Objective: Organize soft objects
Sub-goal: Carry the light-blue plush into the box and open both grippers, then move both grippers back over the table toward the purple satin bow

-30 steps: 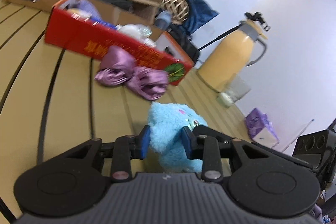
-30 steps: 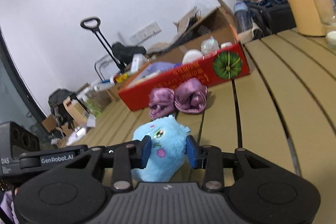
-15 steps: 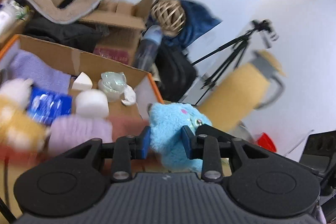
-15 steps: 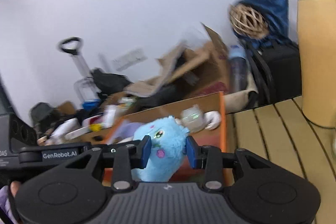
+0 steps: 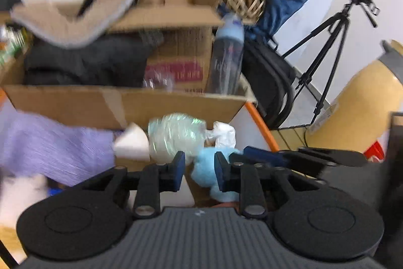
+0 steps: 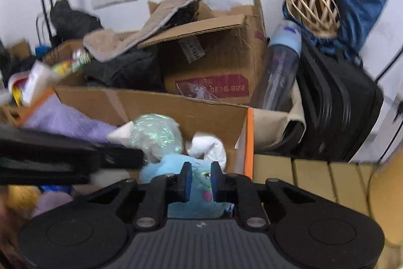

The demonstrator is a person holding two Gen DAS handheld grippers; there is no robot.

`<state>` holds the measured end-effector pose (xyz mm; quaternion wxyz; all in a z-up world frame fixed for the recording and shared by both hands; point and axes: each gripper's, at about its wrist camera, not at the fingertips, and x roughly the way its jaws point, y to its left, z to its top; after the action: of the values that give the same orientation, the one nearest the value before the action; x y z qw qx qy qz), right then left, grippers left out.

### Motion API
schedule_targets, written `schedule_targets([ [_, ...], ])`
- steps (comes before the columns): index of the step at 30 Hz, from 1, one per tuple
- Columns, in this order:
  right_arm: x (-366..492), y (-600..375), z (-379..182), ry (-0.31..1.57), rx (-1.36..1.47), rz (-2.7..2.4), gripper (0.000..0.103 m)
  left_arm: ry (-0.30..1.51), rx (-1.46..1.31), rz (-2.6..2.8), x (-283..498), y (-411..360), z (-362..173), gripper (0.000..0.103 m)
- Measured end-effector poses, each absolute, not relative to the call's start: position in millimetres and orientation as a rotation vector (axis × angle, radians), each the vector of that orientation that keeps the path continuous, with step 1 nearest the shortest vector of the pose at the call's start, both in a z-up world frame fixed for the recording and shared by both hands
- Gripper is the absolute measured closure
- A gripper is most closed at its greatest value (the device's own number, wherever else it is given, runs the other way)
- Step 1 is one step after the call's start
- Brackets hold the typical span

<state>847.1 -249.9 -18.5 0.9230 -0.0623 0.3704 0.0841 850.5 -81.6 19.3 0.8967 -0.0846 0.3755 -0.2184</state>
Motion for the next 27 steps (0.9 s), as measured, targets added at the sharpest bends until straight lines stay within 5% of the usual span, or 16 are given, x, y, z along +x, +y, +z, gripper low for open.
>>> schedule_targets([
  [8, 834, -276, 17, 0.811, 0.081, 0.24, 0.082, 0.671, -0.067, -0.44, 772, -50, 91, 0.069],
  [18, 651, -293, 122, 0.571, 0.082, 0.311, 0.081, 0.487, 0.013, -0.345, 617, 1, 130, 0.053],
  [22, 541, -289, 106, 0.476, 0.091, 0.383, 0.07, 0.342, 0.038, -0.316, 505, 28, 104, 0.035],
  [27, 411, -262, 51, 0.405, 0.026, 0.271, 0.048, 0.287, -0.003, -0.139, 393, 42, 55, 0.03],
])
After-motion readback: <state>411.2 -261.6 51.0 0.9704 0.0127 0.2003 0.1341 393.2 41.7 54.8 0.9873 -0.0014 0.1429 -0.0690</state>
